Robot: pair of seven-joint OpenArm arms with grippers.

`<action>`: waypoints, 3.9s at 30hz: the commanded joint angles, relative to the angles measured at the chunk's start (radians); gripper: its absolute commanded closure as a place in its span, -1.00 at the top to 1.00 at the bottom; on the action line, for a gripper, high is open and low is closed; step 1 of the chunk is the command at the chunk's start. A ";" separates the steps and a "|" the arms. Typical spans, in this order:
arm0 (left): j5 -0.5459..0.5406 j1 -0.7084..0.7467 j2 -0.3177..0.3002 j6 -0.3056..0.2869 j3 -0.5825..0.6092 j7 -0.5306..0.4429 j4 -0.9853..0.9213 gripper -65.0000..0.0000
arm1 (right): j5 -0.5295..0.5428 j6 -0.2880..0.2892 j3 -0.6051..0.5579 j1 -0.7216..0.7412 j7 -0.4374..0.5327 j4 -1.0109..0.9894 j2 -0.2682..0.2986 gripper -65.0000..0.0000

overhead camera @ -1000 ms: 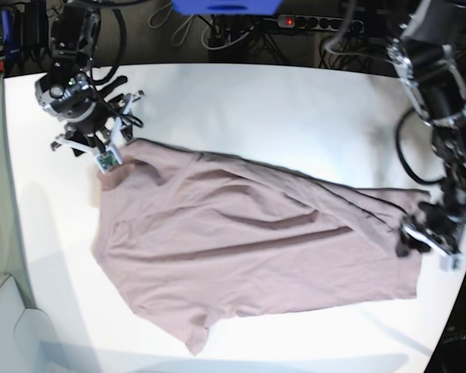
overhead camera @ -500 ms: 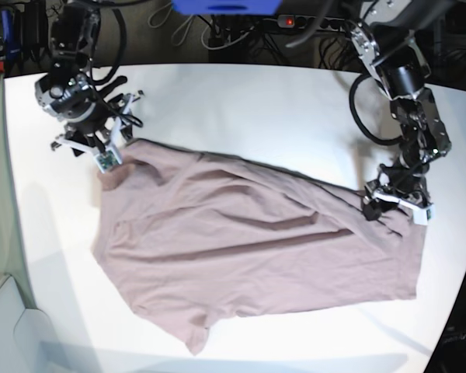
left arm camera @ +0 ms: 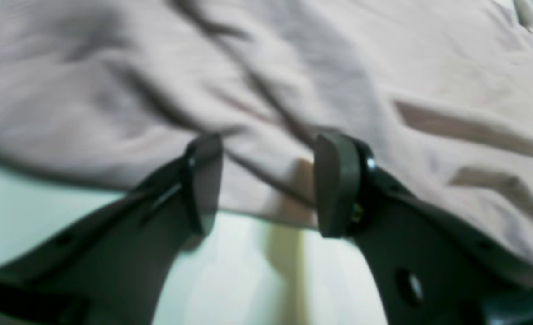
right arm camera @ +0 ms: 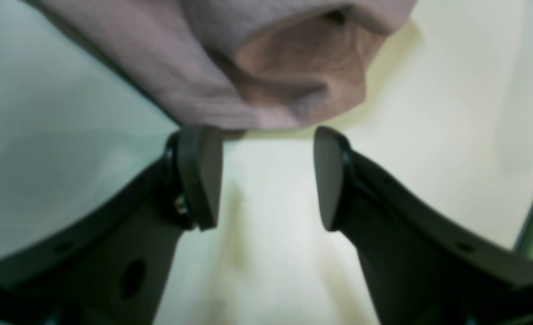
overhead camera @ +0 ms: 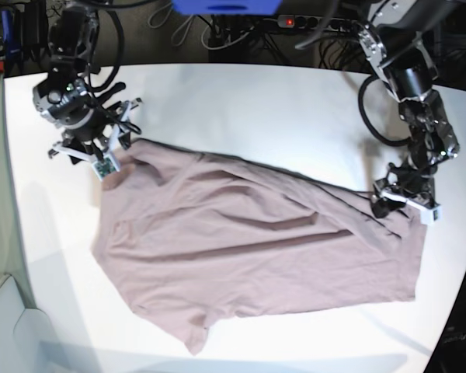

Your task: Layout the t-shirt on the table in an organized manner, then fold the t-shirt properly

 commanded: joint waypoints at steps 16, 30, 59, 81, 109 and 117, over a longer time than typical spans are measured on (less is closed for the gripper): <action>-0.017 0.081 -0.004 -0.007 -0.005 0.089 0.305 0.00 | 0.009 0.000 -0.326 0.115 0.019 0.007 0.003 0.02; -0.017 0.105 -0.021 -0.007 -0.005 0.083 0.313 0.00 | 0.009 0.000 -0.198 0.008 0.028 -0.044 0.003 0.14; -0.017 0.092 -0.139 -0.007 -0.073 -0.014 0.120 0.00 | 0.009 0.000 -0.157 0.123 0.021 -0.043 0.049 -1.00; -0.035 -0.321 -0.171 -0.006 0.263 -0.324 -0.451 0.00 | 0.009 0.000 -0.155 0.129 0.019 0.146 0.069 -1.00; -0.259 -0.293 -0.177 0.008 0.296 -0.124 -0.189 0.00 | 0.012 0.000 0.135 0.158 0.017 0.148 -0.031 -1.00; 0.127 -0.347 -0.051 0.008 0.294 -0.254 -0.367 -0.47 | 0.009 0.000 0.139 0.158 0.017 0.149 -0.017 -1.00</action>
